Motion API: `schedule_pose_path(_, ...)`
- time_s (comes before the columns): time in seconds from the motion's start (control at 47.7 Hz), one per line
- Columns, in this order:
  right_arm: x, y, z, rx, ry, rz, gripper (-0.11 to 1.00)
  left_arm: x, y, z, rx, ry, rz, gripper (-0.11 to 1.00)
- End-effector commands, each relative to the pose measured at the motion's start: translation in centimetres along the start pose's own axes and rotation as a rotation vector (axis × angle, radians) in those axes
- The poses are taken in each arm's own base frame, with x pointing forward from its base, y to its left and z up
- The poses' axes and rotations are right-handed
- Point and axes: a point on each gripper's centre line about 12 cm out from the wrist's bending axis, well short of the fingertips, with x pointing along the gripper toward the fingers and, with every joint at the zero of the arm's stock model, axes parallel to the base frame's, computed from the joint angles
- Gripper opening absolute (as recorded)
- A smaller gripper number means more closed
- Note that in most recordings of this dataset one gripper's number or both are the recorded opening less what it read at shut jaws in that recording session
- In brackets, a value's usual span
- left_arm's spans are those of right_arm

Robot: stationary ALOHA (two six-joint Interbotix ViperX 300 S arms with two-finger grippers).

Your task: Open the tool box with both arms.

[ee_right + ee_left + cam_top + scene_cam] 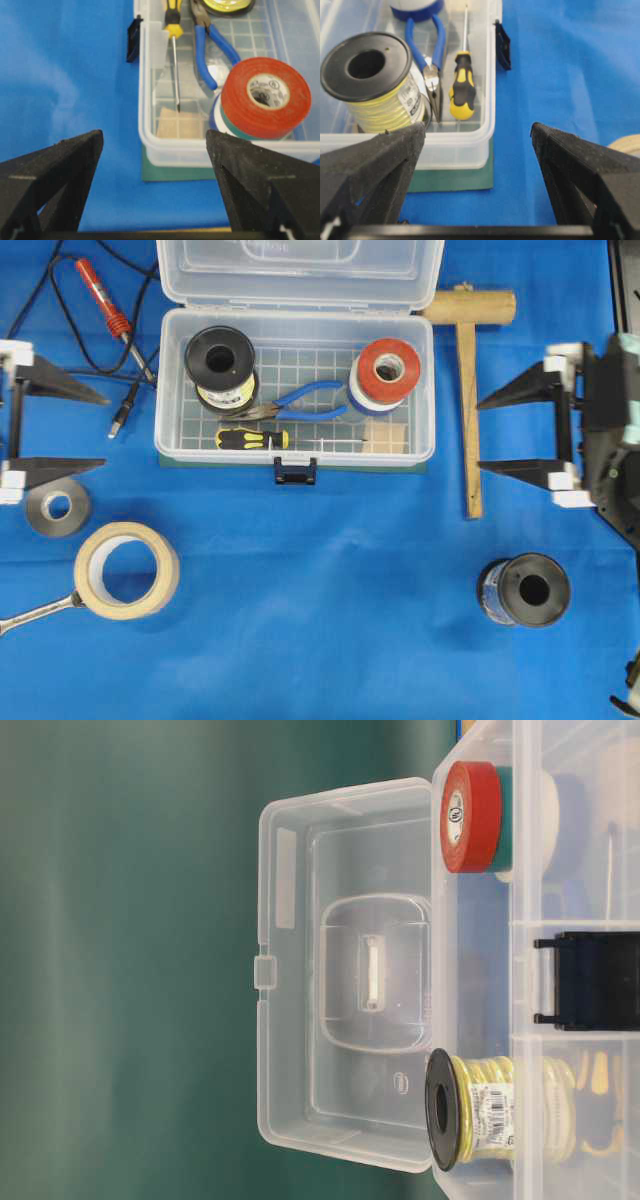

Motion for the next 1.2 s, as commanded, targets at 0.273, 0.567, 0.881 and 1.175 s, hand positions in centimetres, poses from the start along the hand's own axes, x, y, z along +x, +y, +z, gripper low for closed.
schedule_pose_path(0.273, -1.6, -0.9, -1.6, 0.033, -0.055, -0.026, 0.83, -2.3, -0.1, 0.0, -0.017, -0.097, 0.002, 0.84)
schedule_pose_path(0.567, -1.7, -1.0, -1.5, 0.035, -0.062, -0.033, 0.83, -2.3, -0.1, -0.1, -0.019, -0.094, 0.002, 0.84)
schedule_pose_path(0.881, -1.7, -1.0, -1.5, 0.032, -0.061, -0.031, 0.83, -2.3, -0.1, -0.1, -0.019, -0.094, 0.002, 0.84)
schedule_pose_path(1.175, -1.7, -1.0, -1.5, 0.032, -0.061, -0.031, 0.83, -2.3, -0.1, -0.1, -0.019, -0.094, 0.002, 0.84)
